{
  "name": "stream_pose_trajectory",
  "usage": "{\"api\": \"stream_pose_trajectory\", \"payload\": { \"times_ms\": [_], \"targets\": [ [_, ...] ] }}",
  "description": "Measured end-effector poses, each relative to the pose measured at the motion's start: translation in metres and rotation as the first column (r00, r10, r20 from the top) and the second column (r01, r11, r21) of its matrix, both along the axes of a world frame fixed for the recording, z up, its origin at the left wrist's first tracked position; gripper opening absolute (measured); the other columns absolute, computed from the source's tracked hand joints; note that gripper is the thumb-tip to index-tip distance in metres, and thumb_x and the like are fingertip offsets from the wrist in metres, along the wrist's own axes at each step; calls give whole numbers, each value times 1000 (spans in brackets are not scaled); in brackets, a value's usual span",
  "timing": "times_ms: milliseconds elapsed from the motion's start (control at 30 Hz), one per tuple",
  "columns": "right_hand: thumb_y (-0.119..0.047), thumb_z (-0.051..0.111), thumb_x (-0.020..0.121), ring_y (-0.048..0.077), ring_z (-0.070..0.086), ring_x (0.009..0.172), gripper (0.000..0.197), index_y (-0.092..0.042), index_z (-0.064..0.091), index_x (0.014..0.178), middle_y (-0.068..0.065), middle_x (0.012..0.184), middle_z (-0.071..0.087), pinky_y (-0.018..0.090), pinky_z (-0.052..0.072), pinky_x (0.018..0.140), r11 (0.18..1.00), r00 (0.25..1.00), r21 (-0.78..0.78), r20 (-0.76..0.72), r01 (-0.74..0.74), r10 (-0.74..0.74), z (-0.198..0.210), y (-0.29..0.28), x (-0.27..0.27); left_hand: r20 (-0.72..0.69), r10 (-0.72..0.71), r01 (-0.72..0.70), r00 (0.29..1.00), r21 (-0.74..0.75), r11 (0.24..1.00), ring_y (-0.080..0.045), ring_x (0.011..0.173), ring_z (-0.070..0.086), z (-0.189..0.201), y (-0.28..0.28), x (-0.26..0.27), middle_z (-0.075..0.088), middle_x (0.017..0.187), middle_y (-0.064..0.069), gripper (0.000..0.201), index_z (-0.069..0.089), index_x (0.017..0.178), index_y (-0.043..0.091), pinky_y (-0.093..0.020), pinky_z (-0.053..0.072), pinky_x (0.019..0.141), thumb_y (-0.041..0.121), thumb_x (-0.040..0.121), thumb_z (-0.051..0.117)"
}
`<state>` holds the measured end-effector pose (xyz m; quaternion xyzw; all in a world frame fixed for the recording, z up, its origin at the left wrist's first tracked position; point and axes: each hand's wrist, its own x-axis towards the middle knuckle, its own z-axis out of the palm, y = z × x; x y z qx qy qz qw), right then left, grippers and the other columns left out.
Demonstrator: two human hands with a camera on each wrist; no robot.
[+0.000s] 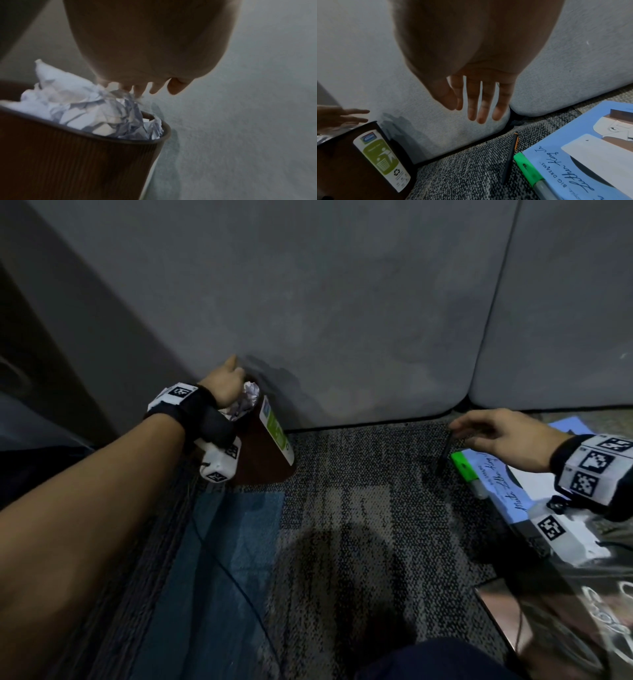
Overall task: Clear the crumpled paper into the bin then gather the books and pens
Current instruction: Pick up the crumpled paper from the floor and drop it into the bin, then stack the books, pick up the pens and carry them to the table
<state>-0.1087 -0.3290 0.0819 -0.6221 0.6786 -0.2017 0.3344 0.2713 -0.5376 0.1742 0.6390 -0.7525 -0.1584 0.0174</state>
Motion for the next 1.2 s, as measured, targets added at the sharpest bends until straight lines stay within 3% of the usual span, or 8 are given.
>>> {"api": "stream_pose_trajectory", "payload": {
  "times_ms": [133,300,467,600,733,867,1000,1200],
  "targets": [
    [-6,58,92,14,64,106,33,-20,61,121,-3,112,69,37,46,103,1000,1000,-10,-27,-8,8,-1,1,-6,44,18,-14,999,-101,995,-38,133,38,9,-2,1,36,145,-30,40,33,139,-11,-37,26,107,3,102,25],
    [-5,58,91,15,64,107,35,-22,60,122,-3,112,69,38,46,104,1000,1000,-5,-17,0,0,-2,2,-12,28,-21,26,999,-190,981,-34,134,39,10,-4,-10,41,147,-18,63,40,142,11,-47,29,113,47,94,20],
    [-4,59,90,16,63,108,34,-16,62,122,0,114,68,29,43,100,1000,999,-18,-53,-7,6,1,2,-12,86,-384,392,919,-267,880,-28,142,29,-19,31,-68,37,150,-12,60,37,145,13,-43,20,117,41,92,28],
    [-5,58,88,17,62,103,34,-13,63,121,3,114,68,24,43,94,998,990,-27,-131,50,-53,-2,16,-33,11,-567,544,823,-302,783,-26,133,42,-49,62,-135,48,142,-9,46,47,137,13,-36,29,112,22,92,43],
    [-11,55,91,20,63,99,28,-14,64,118,6,112,67,25,45,88,975,964,77,-186,207,-190,-24,62,-85,-42,-632,630,774,-43,775,-32,113,59,-95,107,-210,64,121,-11,31,58,121,16,-34,44,96,14,92,48],
    [-13,55,91,19,60,98,22,-14,68,110,4,105,66,22,39,77,927,929,269,-329,261,-167,-51,148,-131,22,-737,682,675,360,636,-23,109,61,-151,166,-257,66,119,-5,26,65,113,17,-27,43,93,19,94,47],
    [-16,56,83,16,66,87,21,-37,63,82,-8,88,71,28,51,78,843,930,430,-312,322,-196,-73,236,-158,-64,-753,687,655,465,558,-19,100,63,-190,212,-285,70,106,0,24,65,107,21,-26,46,88,21,95,45],
    [-13,61,88,22,63,106,31,-17,61,119,2,108,67,21,43,82,810,898,387,-172,440,-406,-88,296,-138,-139,-709,674,692,477,564,-20,83,60,-212,257,-307,68,93,-8,16,61,102,16,-22,38,68,28,90,58]
  ]
}}
